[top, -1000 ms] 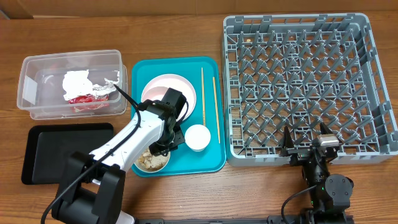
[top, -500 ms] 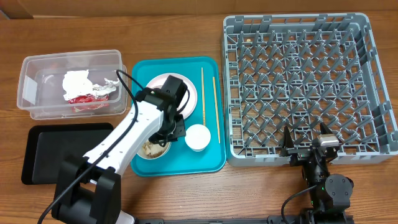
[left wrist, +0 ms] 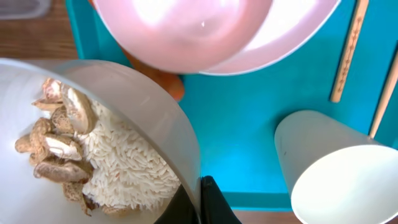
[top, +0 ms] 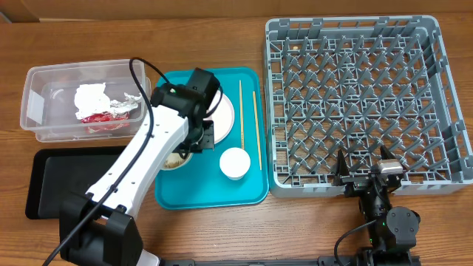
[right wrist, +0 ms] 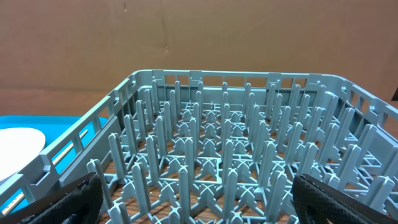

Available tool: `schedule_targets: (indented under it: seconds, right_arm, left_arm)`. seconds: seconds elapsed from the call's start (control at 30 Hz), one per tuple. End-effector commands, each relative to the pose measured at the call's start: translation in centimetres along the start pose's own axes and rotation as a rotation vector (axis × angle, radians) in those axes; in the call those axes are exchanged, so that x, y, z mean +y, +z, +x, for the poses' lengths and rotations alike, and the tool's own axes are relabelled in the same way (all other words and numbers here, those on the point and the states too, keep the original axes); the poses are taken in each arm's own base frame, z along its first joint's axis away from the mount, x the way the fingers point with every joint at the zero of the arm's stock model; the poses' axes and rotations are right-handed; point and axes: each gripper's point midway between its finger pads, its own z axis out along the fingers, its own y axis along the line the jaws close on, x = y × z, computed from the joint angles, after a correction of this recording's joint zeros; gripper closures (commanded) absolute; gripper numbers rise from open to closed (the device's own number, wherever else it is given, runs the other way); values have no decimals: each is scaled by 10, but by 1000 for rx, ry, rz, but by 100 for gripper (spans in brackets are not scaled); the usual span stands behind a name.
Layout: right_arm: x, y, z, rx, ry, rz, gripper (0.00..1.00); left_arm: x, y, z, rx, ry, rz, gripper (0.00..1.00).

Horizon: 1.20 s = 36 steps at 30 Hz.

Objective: Sort waste into correct bins and load items into the dishwasher
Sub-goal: 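Lift the white rice bowl and carry it left over the black tray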

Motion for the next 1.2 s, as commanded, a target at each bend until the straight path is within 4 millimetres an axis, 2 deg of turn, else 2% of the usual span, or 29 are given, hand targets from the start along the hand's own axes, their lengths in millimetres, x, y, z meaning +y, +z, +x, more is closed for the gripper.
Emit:
schedule_targets:
  seconds: [0.0,0.5,0.73,0.9,1.03,1.17]
  right_arm:
    - [0,0,3,0,-10,2,0]
    - [0,0,3,0,-11,2,0]
    - [0,0,3,0,-11,2,0]
    - [0,0,3,0,-11,2,0]
    - [0,0,3,0,-11,2,0]
    - [0,0,3,0,-11,2,0]
  left_arm:
    - [21,-12,-16,-36,-12,-23,96]
    - [116,-8,-29,5,-304,23,96]
    - [156,-7,-37,-22,-412,131,96]
    - [175,-10,-39,-52,-484,274,96]
    - [203,-10,-34,-67,-562,303,96]
    - [225,-8,-17,-44,-623,308,96]
